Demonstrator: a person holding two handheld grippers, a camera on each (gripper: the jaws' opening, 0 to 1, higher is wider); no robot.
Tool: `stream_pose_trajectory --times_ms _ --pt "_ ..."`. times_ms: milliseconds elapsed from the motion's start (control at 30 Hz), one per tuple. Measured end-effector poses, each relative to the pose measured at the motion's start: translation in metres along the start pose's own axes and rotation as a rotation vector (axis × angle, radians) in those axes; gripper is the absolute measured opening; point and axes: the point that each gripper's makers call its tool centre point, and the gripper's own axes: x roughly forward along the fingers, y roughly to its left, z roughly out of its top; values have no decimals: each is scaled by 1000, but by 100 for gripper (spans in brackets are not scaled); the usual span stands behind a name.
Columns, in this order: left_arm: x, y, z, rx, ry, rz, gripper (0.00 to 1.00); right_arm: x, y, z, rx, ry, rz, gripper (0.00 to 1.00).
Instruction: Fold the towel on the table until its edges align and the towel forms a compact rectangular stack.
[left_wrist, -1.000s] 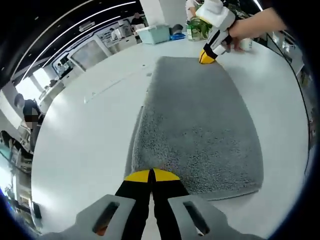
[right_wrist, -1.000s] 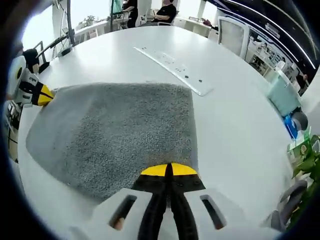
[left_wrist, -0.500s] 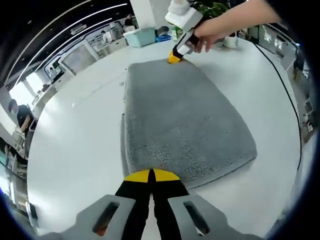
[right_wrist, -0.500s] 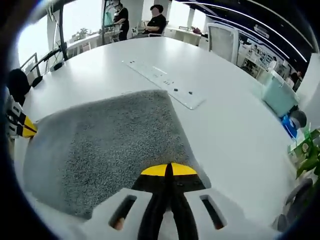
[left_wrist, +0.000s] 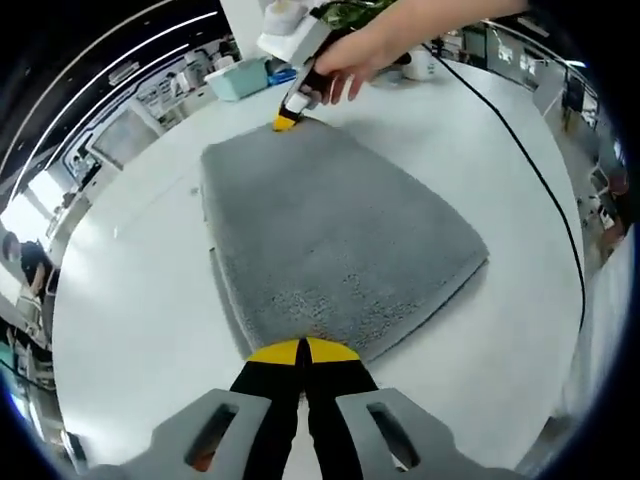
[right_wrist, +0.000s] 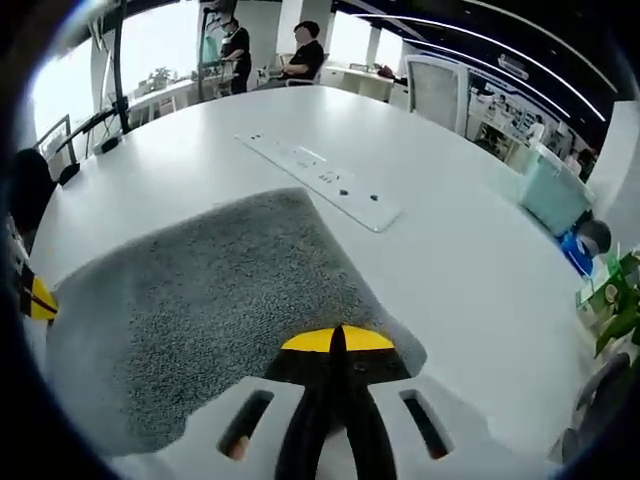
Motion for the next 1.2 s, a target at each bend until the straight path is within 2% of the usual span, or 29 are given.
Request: stream_pose_trajectory --times_ms 200,267,367,500,633,733,833,900,933,1000,1133,1200 --pt "-2 -18 5 -10 -18 -46 1 2 0 3 25 -18 -13 0" --pt "-3 -24 7 -54 -31 -67 1 1 0 2 40 -43 -21 0" --pt "-4 -24 7 -64 -49 -78 1 -3 0 2 55 -71 -40 0" --pt "-6 -23 9 -89 -68 -103 0 -15 5 1 53 -88 -49 1" --pt "-11 -24 17 -80 -109 -125 0 -35 12 -7 60 -99 -40 9" --pt "-16 -26 25 -154 -155 -143 1 -53 18 -11 87 -124 -43 14" --pt "-21 -25 28 -244 -196 -161 1 -75 32 -19 161 -148 -26 20" --pt "-24 -24 30 -341 -236 -188 1 -93 45 -27 182 -151 -25 22" --pt "-27 -22 33 -348 -269 -198 1 -103 54 -31 190 -158 -24 23" --pt "-29 -18 31 -330 -279 -196 3 -115 66 -36 209 -162 -25 23" --pt "-32 -9 25 -344 -267 -178 1 -134 101 -49 349 -168 13 30" --pt "-35 -5 19 -328 -255 -167 1 -140 118 -58 362 -149 18 33"
